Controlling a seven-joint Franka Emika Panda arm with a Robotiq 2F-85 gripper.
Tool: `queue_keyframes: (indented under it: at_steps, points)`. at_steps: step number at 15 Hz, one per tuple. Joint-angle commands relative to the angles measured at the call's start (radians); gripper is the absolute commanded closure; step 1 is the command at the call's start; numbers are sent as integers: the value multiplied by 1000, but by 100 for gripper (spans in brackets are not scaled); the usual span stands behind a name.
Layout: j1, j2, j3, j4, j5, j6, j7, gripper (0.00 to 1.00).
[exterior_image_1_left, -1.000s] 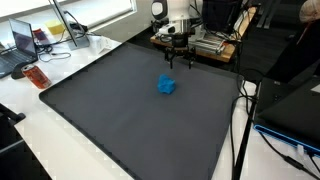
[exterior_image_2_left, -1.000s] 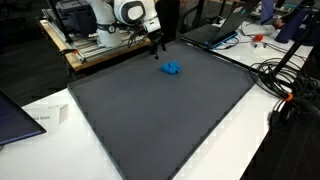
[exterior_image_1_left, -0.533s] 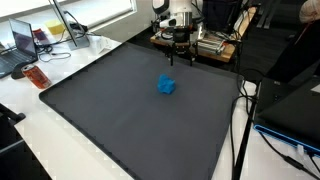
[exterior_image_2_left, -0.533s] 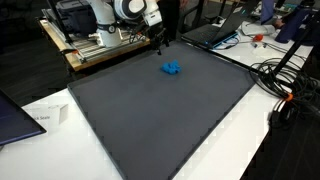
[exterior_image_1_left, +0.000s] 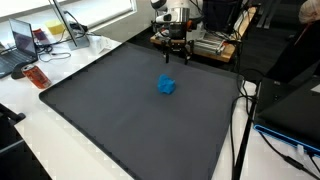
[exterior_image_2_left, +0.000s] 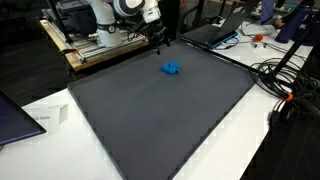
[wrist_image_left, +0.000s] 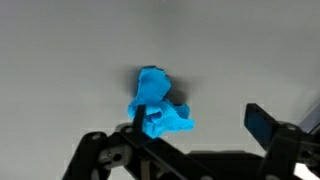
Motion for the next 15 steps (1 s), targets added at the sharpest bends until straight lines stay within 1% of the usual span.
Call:
queue_keyframes:
  at_steps: [1,2,9,11,12,15]
  points:
    - [-29,-26,16,-19,85,-23,-29,0]
    - [-35,-32,21,-24,106,-21,-49,0]
    - [-94,0,76,-11,101,-16,-23,0]
    - [-106,0,93,-1,91,-21,-33,0]
    - [-80,3,63,-12,103,-4,-46,0]
    - [-86,3,75,-7,103,-6,-46,0]
